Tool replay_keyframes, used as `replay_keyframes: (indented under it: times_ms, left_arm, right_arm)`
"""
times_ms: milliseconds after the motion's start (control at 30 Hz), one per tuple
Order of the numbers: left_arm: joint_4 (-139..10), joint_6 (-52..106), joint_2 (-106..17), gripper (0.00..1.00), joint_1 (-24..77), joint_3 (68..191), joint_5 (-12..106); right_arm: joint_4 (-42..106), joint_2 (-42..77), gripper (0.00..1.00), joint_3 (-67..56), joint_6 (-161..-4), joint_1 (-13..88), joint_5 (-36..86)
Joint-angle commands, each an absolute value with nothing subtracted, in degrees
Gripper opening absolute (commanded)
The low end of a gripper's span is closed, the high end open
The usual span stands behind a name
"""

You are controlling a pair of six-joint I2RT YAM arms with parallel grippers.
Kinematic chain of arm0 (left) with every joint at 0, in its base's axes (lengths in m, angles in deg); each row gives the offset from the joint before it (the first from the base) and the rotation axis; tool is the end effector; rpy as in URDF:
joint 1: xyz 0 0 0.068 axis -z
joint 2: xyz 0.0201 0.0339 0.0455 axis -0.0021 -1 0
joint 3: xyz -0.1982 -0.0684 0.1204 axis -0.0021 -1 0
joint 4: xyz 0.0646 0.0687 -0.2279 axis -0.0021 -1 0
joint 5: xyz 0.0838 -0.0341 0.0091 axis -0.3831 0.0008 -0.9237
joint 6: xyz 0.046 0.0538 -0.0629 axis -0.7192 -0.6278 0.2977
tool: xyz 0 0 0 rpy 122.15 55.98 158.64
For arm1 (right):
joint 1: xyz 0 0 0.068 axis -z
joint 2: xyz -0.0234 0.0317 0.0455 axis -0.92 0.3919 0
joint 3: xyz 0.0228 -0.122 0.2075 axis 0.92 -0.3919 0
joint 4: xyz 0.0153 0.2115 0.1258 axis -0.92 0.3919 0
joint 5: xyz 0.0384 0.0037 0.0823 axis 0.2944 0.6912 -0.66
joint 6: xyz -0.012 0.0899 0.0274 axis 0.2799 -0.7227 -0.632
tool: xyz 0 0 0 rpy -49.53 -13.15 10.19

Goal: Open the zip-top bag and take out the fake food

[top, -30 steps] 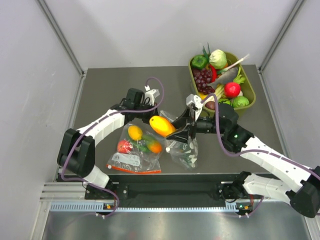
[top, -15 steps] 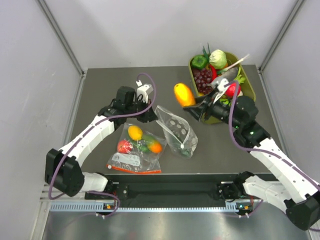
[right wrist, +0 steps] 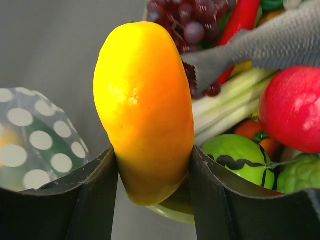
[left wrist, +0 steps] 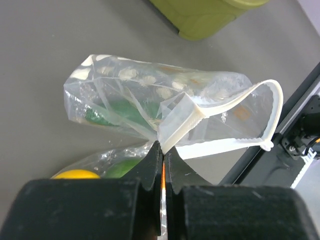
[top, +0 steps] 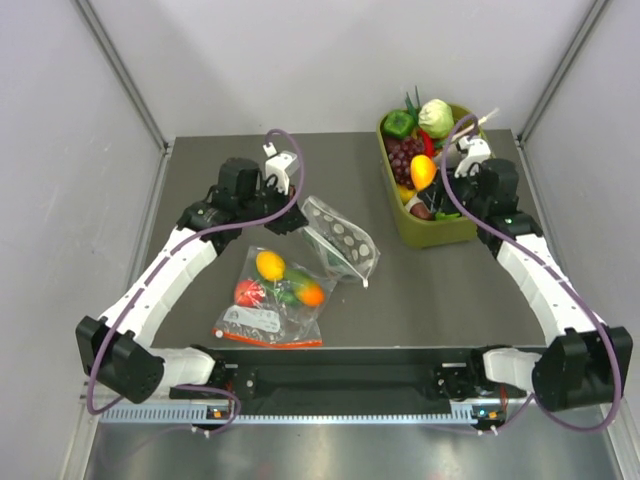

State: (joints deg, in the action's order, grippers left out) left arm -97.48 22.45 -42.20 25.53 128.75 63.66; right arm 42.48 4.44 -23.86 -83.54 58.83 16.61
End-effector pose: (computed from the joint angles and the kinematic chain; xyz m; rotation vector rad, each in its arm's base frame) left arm 0.2660 -0.1673 0.3027 0.6018 2.1177 -0.7920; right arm 0.3076 0.0678 0.2852 -0.1871 1.9594 0.4604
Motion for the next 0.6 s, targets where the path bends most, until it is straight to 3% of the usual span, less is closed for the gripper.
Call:
replay_keyframes:
  times_ms: [0, 467, 567]
  left_arm:
    - [-98.7, 20.1, -41.5, 0.0, 25.5, 129.3, 62.9]
    - [-96.0, 19.7, -41.3, 0.0, 23.3, 124.7, 65.5]
    - [-96.0, 19.8, -41.4, 0.0, 23.1, 124.4, 65.7]
  right_arm:
    - [43.1, 6.2, 0.34, -22.2, -81.3, 59.7, 20.2]
    - [44.6, 14.5, 0.36, -20.1, -79.5, 62.5, 26.8]
    - [44.8, 14.9, 0.54, -20.1, -79.5, 62.5, 27.0]
